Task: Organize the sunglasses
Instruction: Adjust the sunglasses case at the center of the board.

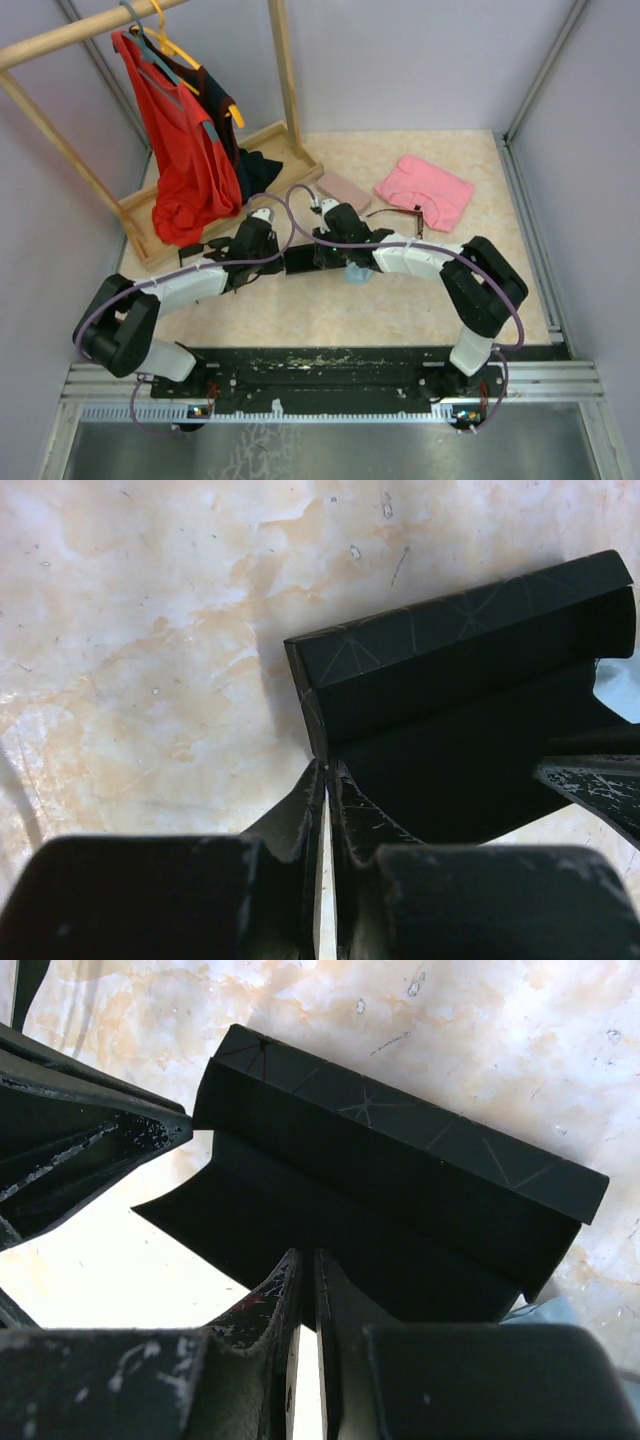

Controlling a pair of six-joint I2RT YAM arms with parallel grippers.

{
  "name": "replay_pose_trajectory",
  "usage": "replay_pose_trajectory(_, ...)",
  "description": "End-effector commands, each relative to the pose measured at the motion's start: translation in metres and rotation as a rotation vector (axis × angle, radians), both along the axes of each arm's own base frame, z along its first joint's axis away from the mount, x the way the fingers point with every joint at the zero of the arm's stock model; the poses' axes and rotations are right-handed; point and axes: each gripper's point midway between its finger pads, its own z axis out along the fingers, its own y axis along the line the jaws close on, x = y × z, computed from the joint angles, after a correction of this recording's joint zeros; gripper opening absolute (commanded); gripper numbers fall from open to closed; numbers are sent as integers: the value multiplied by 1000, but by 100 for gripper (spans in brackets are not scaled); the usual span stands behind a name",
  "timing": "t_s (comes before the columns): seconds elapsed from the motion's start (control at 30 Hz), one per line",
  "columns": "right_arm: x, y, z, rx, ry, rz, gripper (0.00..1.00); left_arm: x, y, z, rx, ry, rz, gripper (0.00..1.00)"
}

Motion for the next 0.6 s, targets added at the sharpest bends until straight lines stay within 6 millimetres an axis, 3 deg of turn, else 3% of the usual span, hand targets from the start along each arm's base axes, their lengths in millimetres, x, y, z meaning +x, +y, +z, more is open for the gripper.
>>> replay_pose_trajectory(0.0,7,15,14,51,-46,-9,10,7,-11,8,-29,-24,-41,8)
replay_pose_trajectory(0.3,-14,9,-8,28,-5,-6,9,8,-12,7,-23,-17,-44,6)
replay_pose_trajectory(0.57,-23,4,-27,19,10,-22,9,12,-16,20,-43,-34,-45,5)
